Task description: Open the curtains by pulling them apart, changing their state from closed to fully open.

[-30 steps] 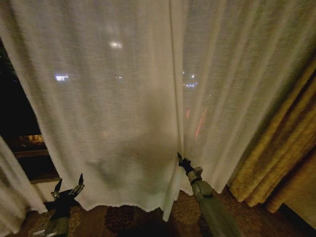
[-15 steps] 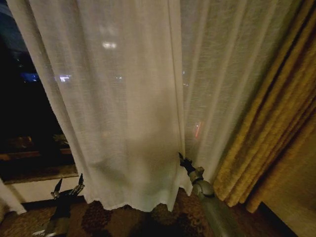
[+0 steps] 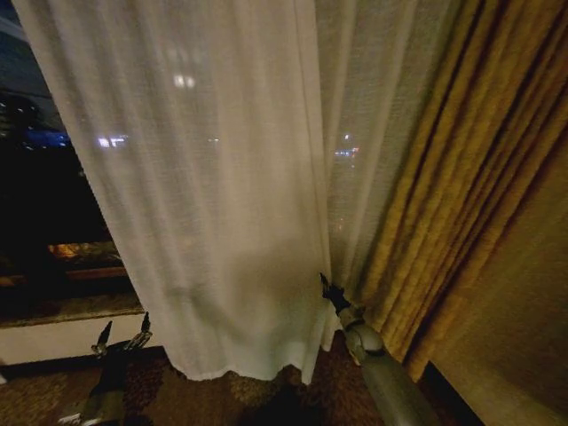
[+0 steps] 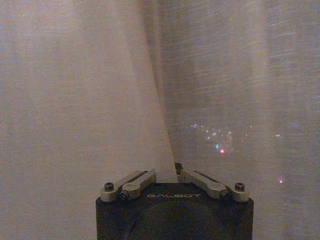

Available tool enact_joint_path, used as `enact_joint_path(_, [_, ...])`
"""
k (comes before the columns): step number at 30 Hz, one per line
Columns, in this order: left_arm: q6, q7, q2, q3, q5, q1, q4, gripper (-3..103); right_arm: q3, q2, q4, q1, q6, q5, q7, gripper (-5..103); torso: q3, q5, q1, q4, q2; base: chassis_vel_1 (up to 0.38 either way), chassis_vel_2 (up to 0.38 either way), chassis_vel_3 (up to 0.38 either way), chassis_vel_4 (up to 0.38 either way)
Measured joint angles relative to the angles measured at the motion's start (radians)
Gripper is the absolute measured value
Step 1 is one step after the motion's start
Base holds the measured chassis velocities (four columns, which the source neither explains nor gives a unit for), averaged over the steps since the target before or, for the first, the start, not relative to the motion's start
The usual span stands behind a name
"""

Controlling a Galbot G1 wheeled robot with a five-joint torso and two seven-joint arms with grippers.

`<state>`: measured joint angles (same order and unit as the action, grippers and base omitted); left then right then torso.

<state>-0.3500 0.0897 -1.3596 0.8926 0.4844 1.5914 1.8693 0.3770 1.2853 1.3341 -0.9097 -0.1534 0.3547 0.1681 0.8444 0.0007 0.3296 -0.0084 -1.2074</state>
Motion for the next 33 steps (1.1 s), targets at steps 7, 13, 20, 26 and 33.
enact_joint_path(7, [0.000, -0.001, 0.000, 0.000, 0.000, 0.000, 0.000, 100, -0.008, 0.005, -0.002, 0.006, -0.014, 0.008, 0.009, 0, 0.000, -0.0020, 0.000, 0.0006, 0.000, -0.001, -0.019, 0.006, 0.012])
enact_joint_path(13, [0.000, -0.001, 0.000, 0.001, 0.000, 0.000, 0.000, 100, -0.007, 0.005, -0.004, 0.009, -0.004, 0.007, 0.019, 0, 0.000, -0.0009, 0.000, 0.0006, 0.000, 0.024, 0.035, -0.022, -0.024])
enact_joint_path(20, [0.000, -0.001, 0.000, 0.000, 0.000, 0.000, 0.000, 100, -0.002, 0.002, -0.007, 0.010, 0.005, 0.007, 0.023, 0, 0.000, -0.0008, 0.000, 0.0004, 0.000, -0.044, -0.035, 0.027, 0.028])
enact_joint_path(26, [0.000, -0.001, 0.000, 0.000, 0.000, 0.000, 0.000, 100, 0.001, 0.001, -0.009, 0.010, 0.006, 0.007, 0.025, 0, 0.000, -0.0009, 0.000, 0.0005, 0.000, -0.106, -0.101, 0.110, 0.111])
enact_joint_path(33, [0.000, -0.001, 0.000, 0.000, 0.000, 0.000, 0.000, 100, -0.001, 0.003, -0.014, 0.014, -0.009, 0.012, 0.025, 0, 0.000, -0.0007, 0.000, 0.0005, 0.000, -0.222, -0.211, 0.212, 0.225])
